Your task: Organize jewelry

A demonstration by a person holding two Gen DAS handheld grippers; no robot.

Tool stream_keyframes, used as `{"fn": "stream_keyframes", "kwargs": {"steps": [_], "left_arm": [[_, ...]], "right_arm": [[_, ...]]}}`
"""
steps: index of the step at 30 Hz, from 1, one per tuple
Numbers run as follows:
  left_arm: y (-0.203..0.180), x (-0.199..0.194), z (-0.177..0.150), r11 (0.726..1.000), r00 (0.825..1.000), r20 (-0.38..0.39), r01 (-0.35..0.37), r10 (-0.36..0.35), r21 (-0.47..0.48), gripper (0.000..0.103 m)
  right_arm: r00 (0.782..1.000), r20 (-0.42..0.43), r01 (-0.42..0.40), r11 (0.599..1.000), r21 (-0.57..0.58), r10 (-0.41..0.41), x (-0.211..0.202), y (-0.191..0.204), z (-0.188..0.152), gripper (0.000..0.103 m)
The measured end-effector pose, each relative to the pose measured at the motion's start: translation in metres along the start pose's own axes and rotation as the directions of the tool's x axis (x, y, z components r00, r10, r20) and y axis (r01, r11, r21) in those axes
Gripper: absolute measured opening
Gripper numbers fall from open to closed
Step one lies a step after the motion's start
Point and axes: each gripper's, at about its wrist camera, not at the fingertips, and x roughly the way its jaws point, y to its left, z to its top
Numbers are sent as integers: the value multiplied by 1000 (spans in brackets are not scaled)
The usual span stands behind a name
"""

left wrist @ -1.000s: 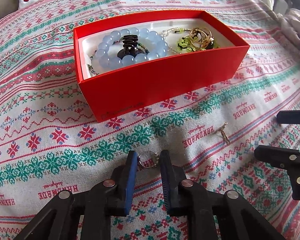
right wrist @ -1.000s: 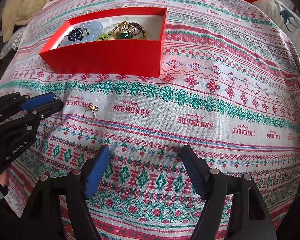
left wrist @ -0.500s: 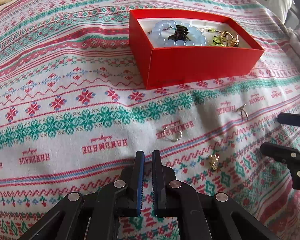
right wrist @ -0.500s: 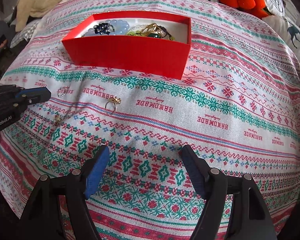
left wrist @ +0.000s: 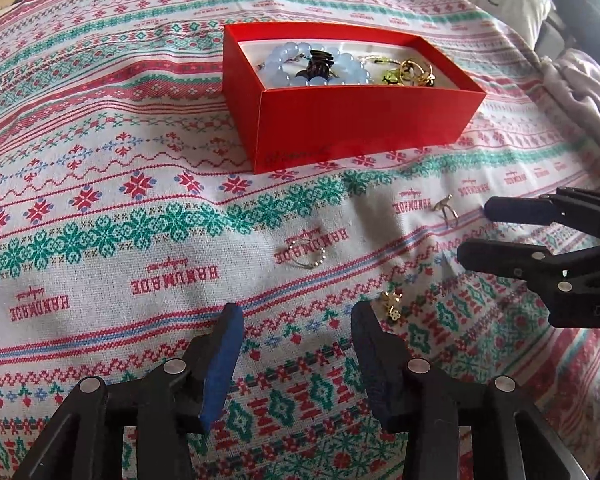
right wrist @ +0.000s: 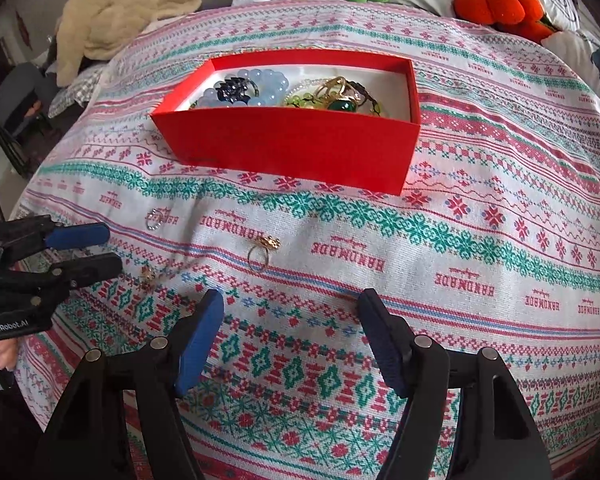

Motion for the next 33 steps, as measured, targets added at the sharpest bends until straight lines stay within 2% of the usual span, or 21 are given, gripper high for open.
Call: {"fn": "stream_keyframes", "kwargs": {"steps": [12,15,17,20,23,31,33], "left_arm": [[-4,18,15,1000,1000,8,30,-30,2,47],[-8,23,18,999,1000,4,28,-28,19,47],[-13,26,20,999,1000,0,20,-20,33,47],[-18,29,23,998,1000,-6,3,-3,56,44],[-18,30,24,998,1000,-9,-12,12,56,38],[-16,29,20,997,999,7,-38,38,70,17],[-16,29,20,996,999,8,-42,42,74,15]], "right_arm": [[998,15,-55,998,14,55,13,-2,15,41],[998,3,-66,998,20,66,16,-1,17,30],[997,-10,-73,997,19,73,18,0,18,17],[997,-21,-74,997,32,75,20,-2,20,6],[996,-27,-83,995,52,85,19,-6,20,3],[997,-27,-76,996,53,77,13,-7,18,2],[997,-26,-73,996,52,74,13,-5,19,2]]}}
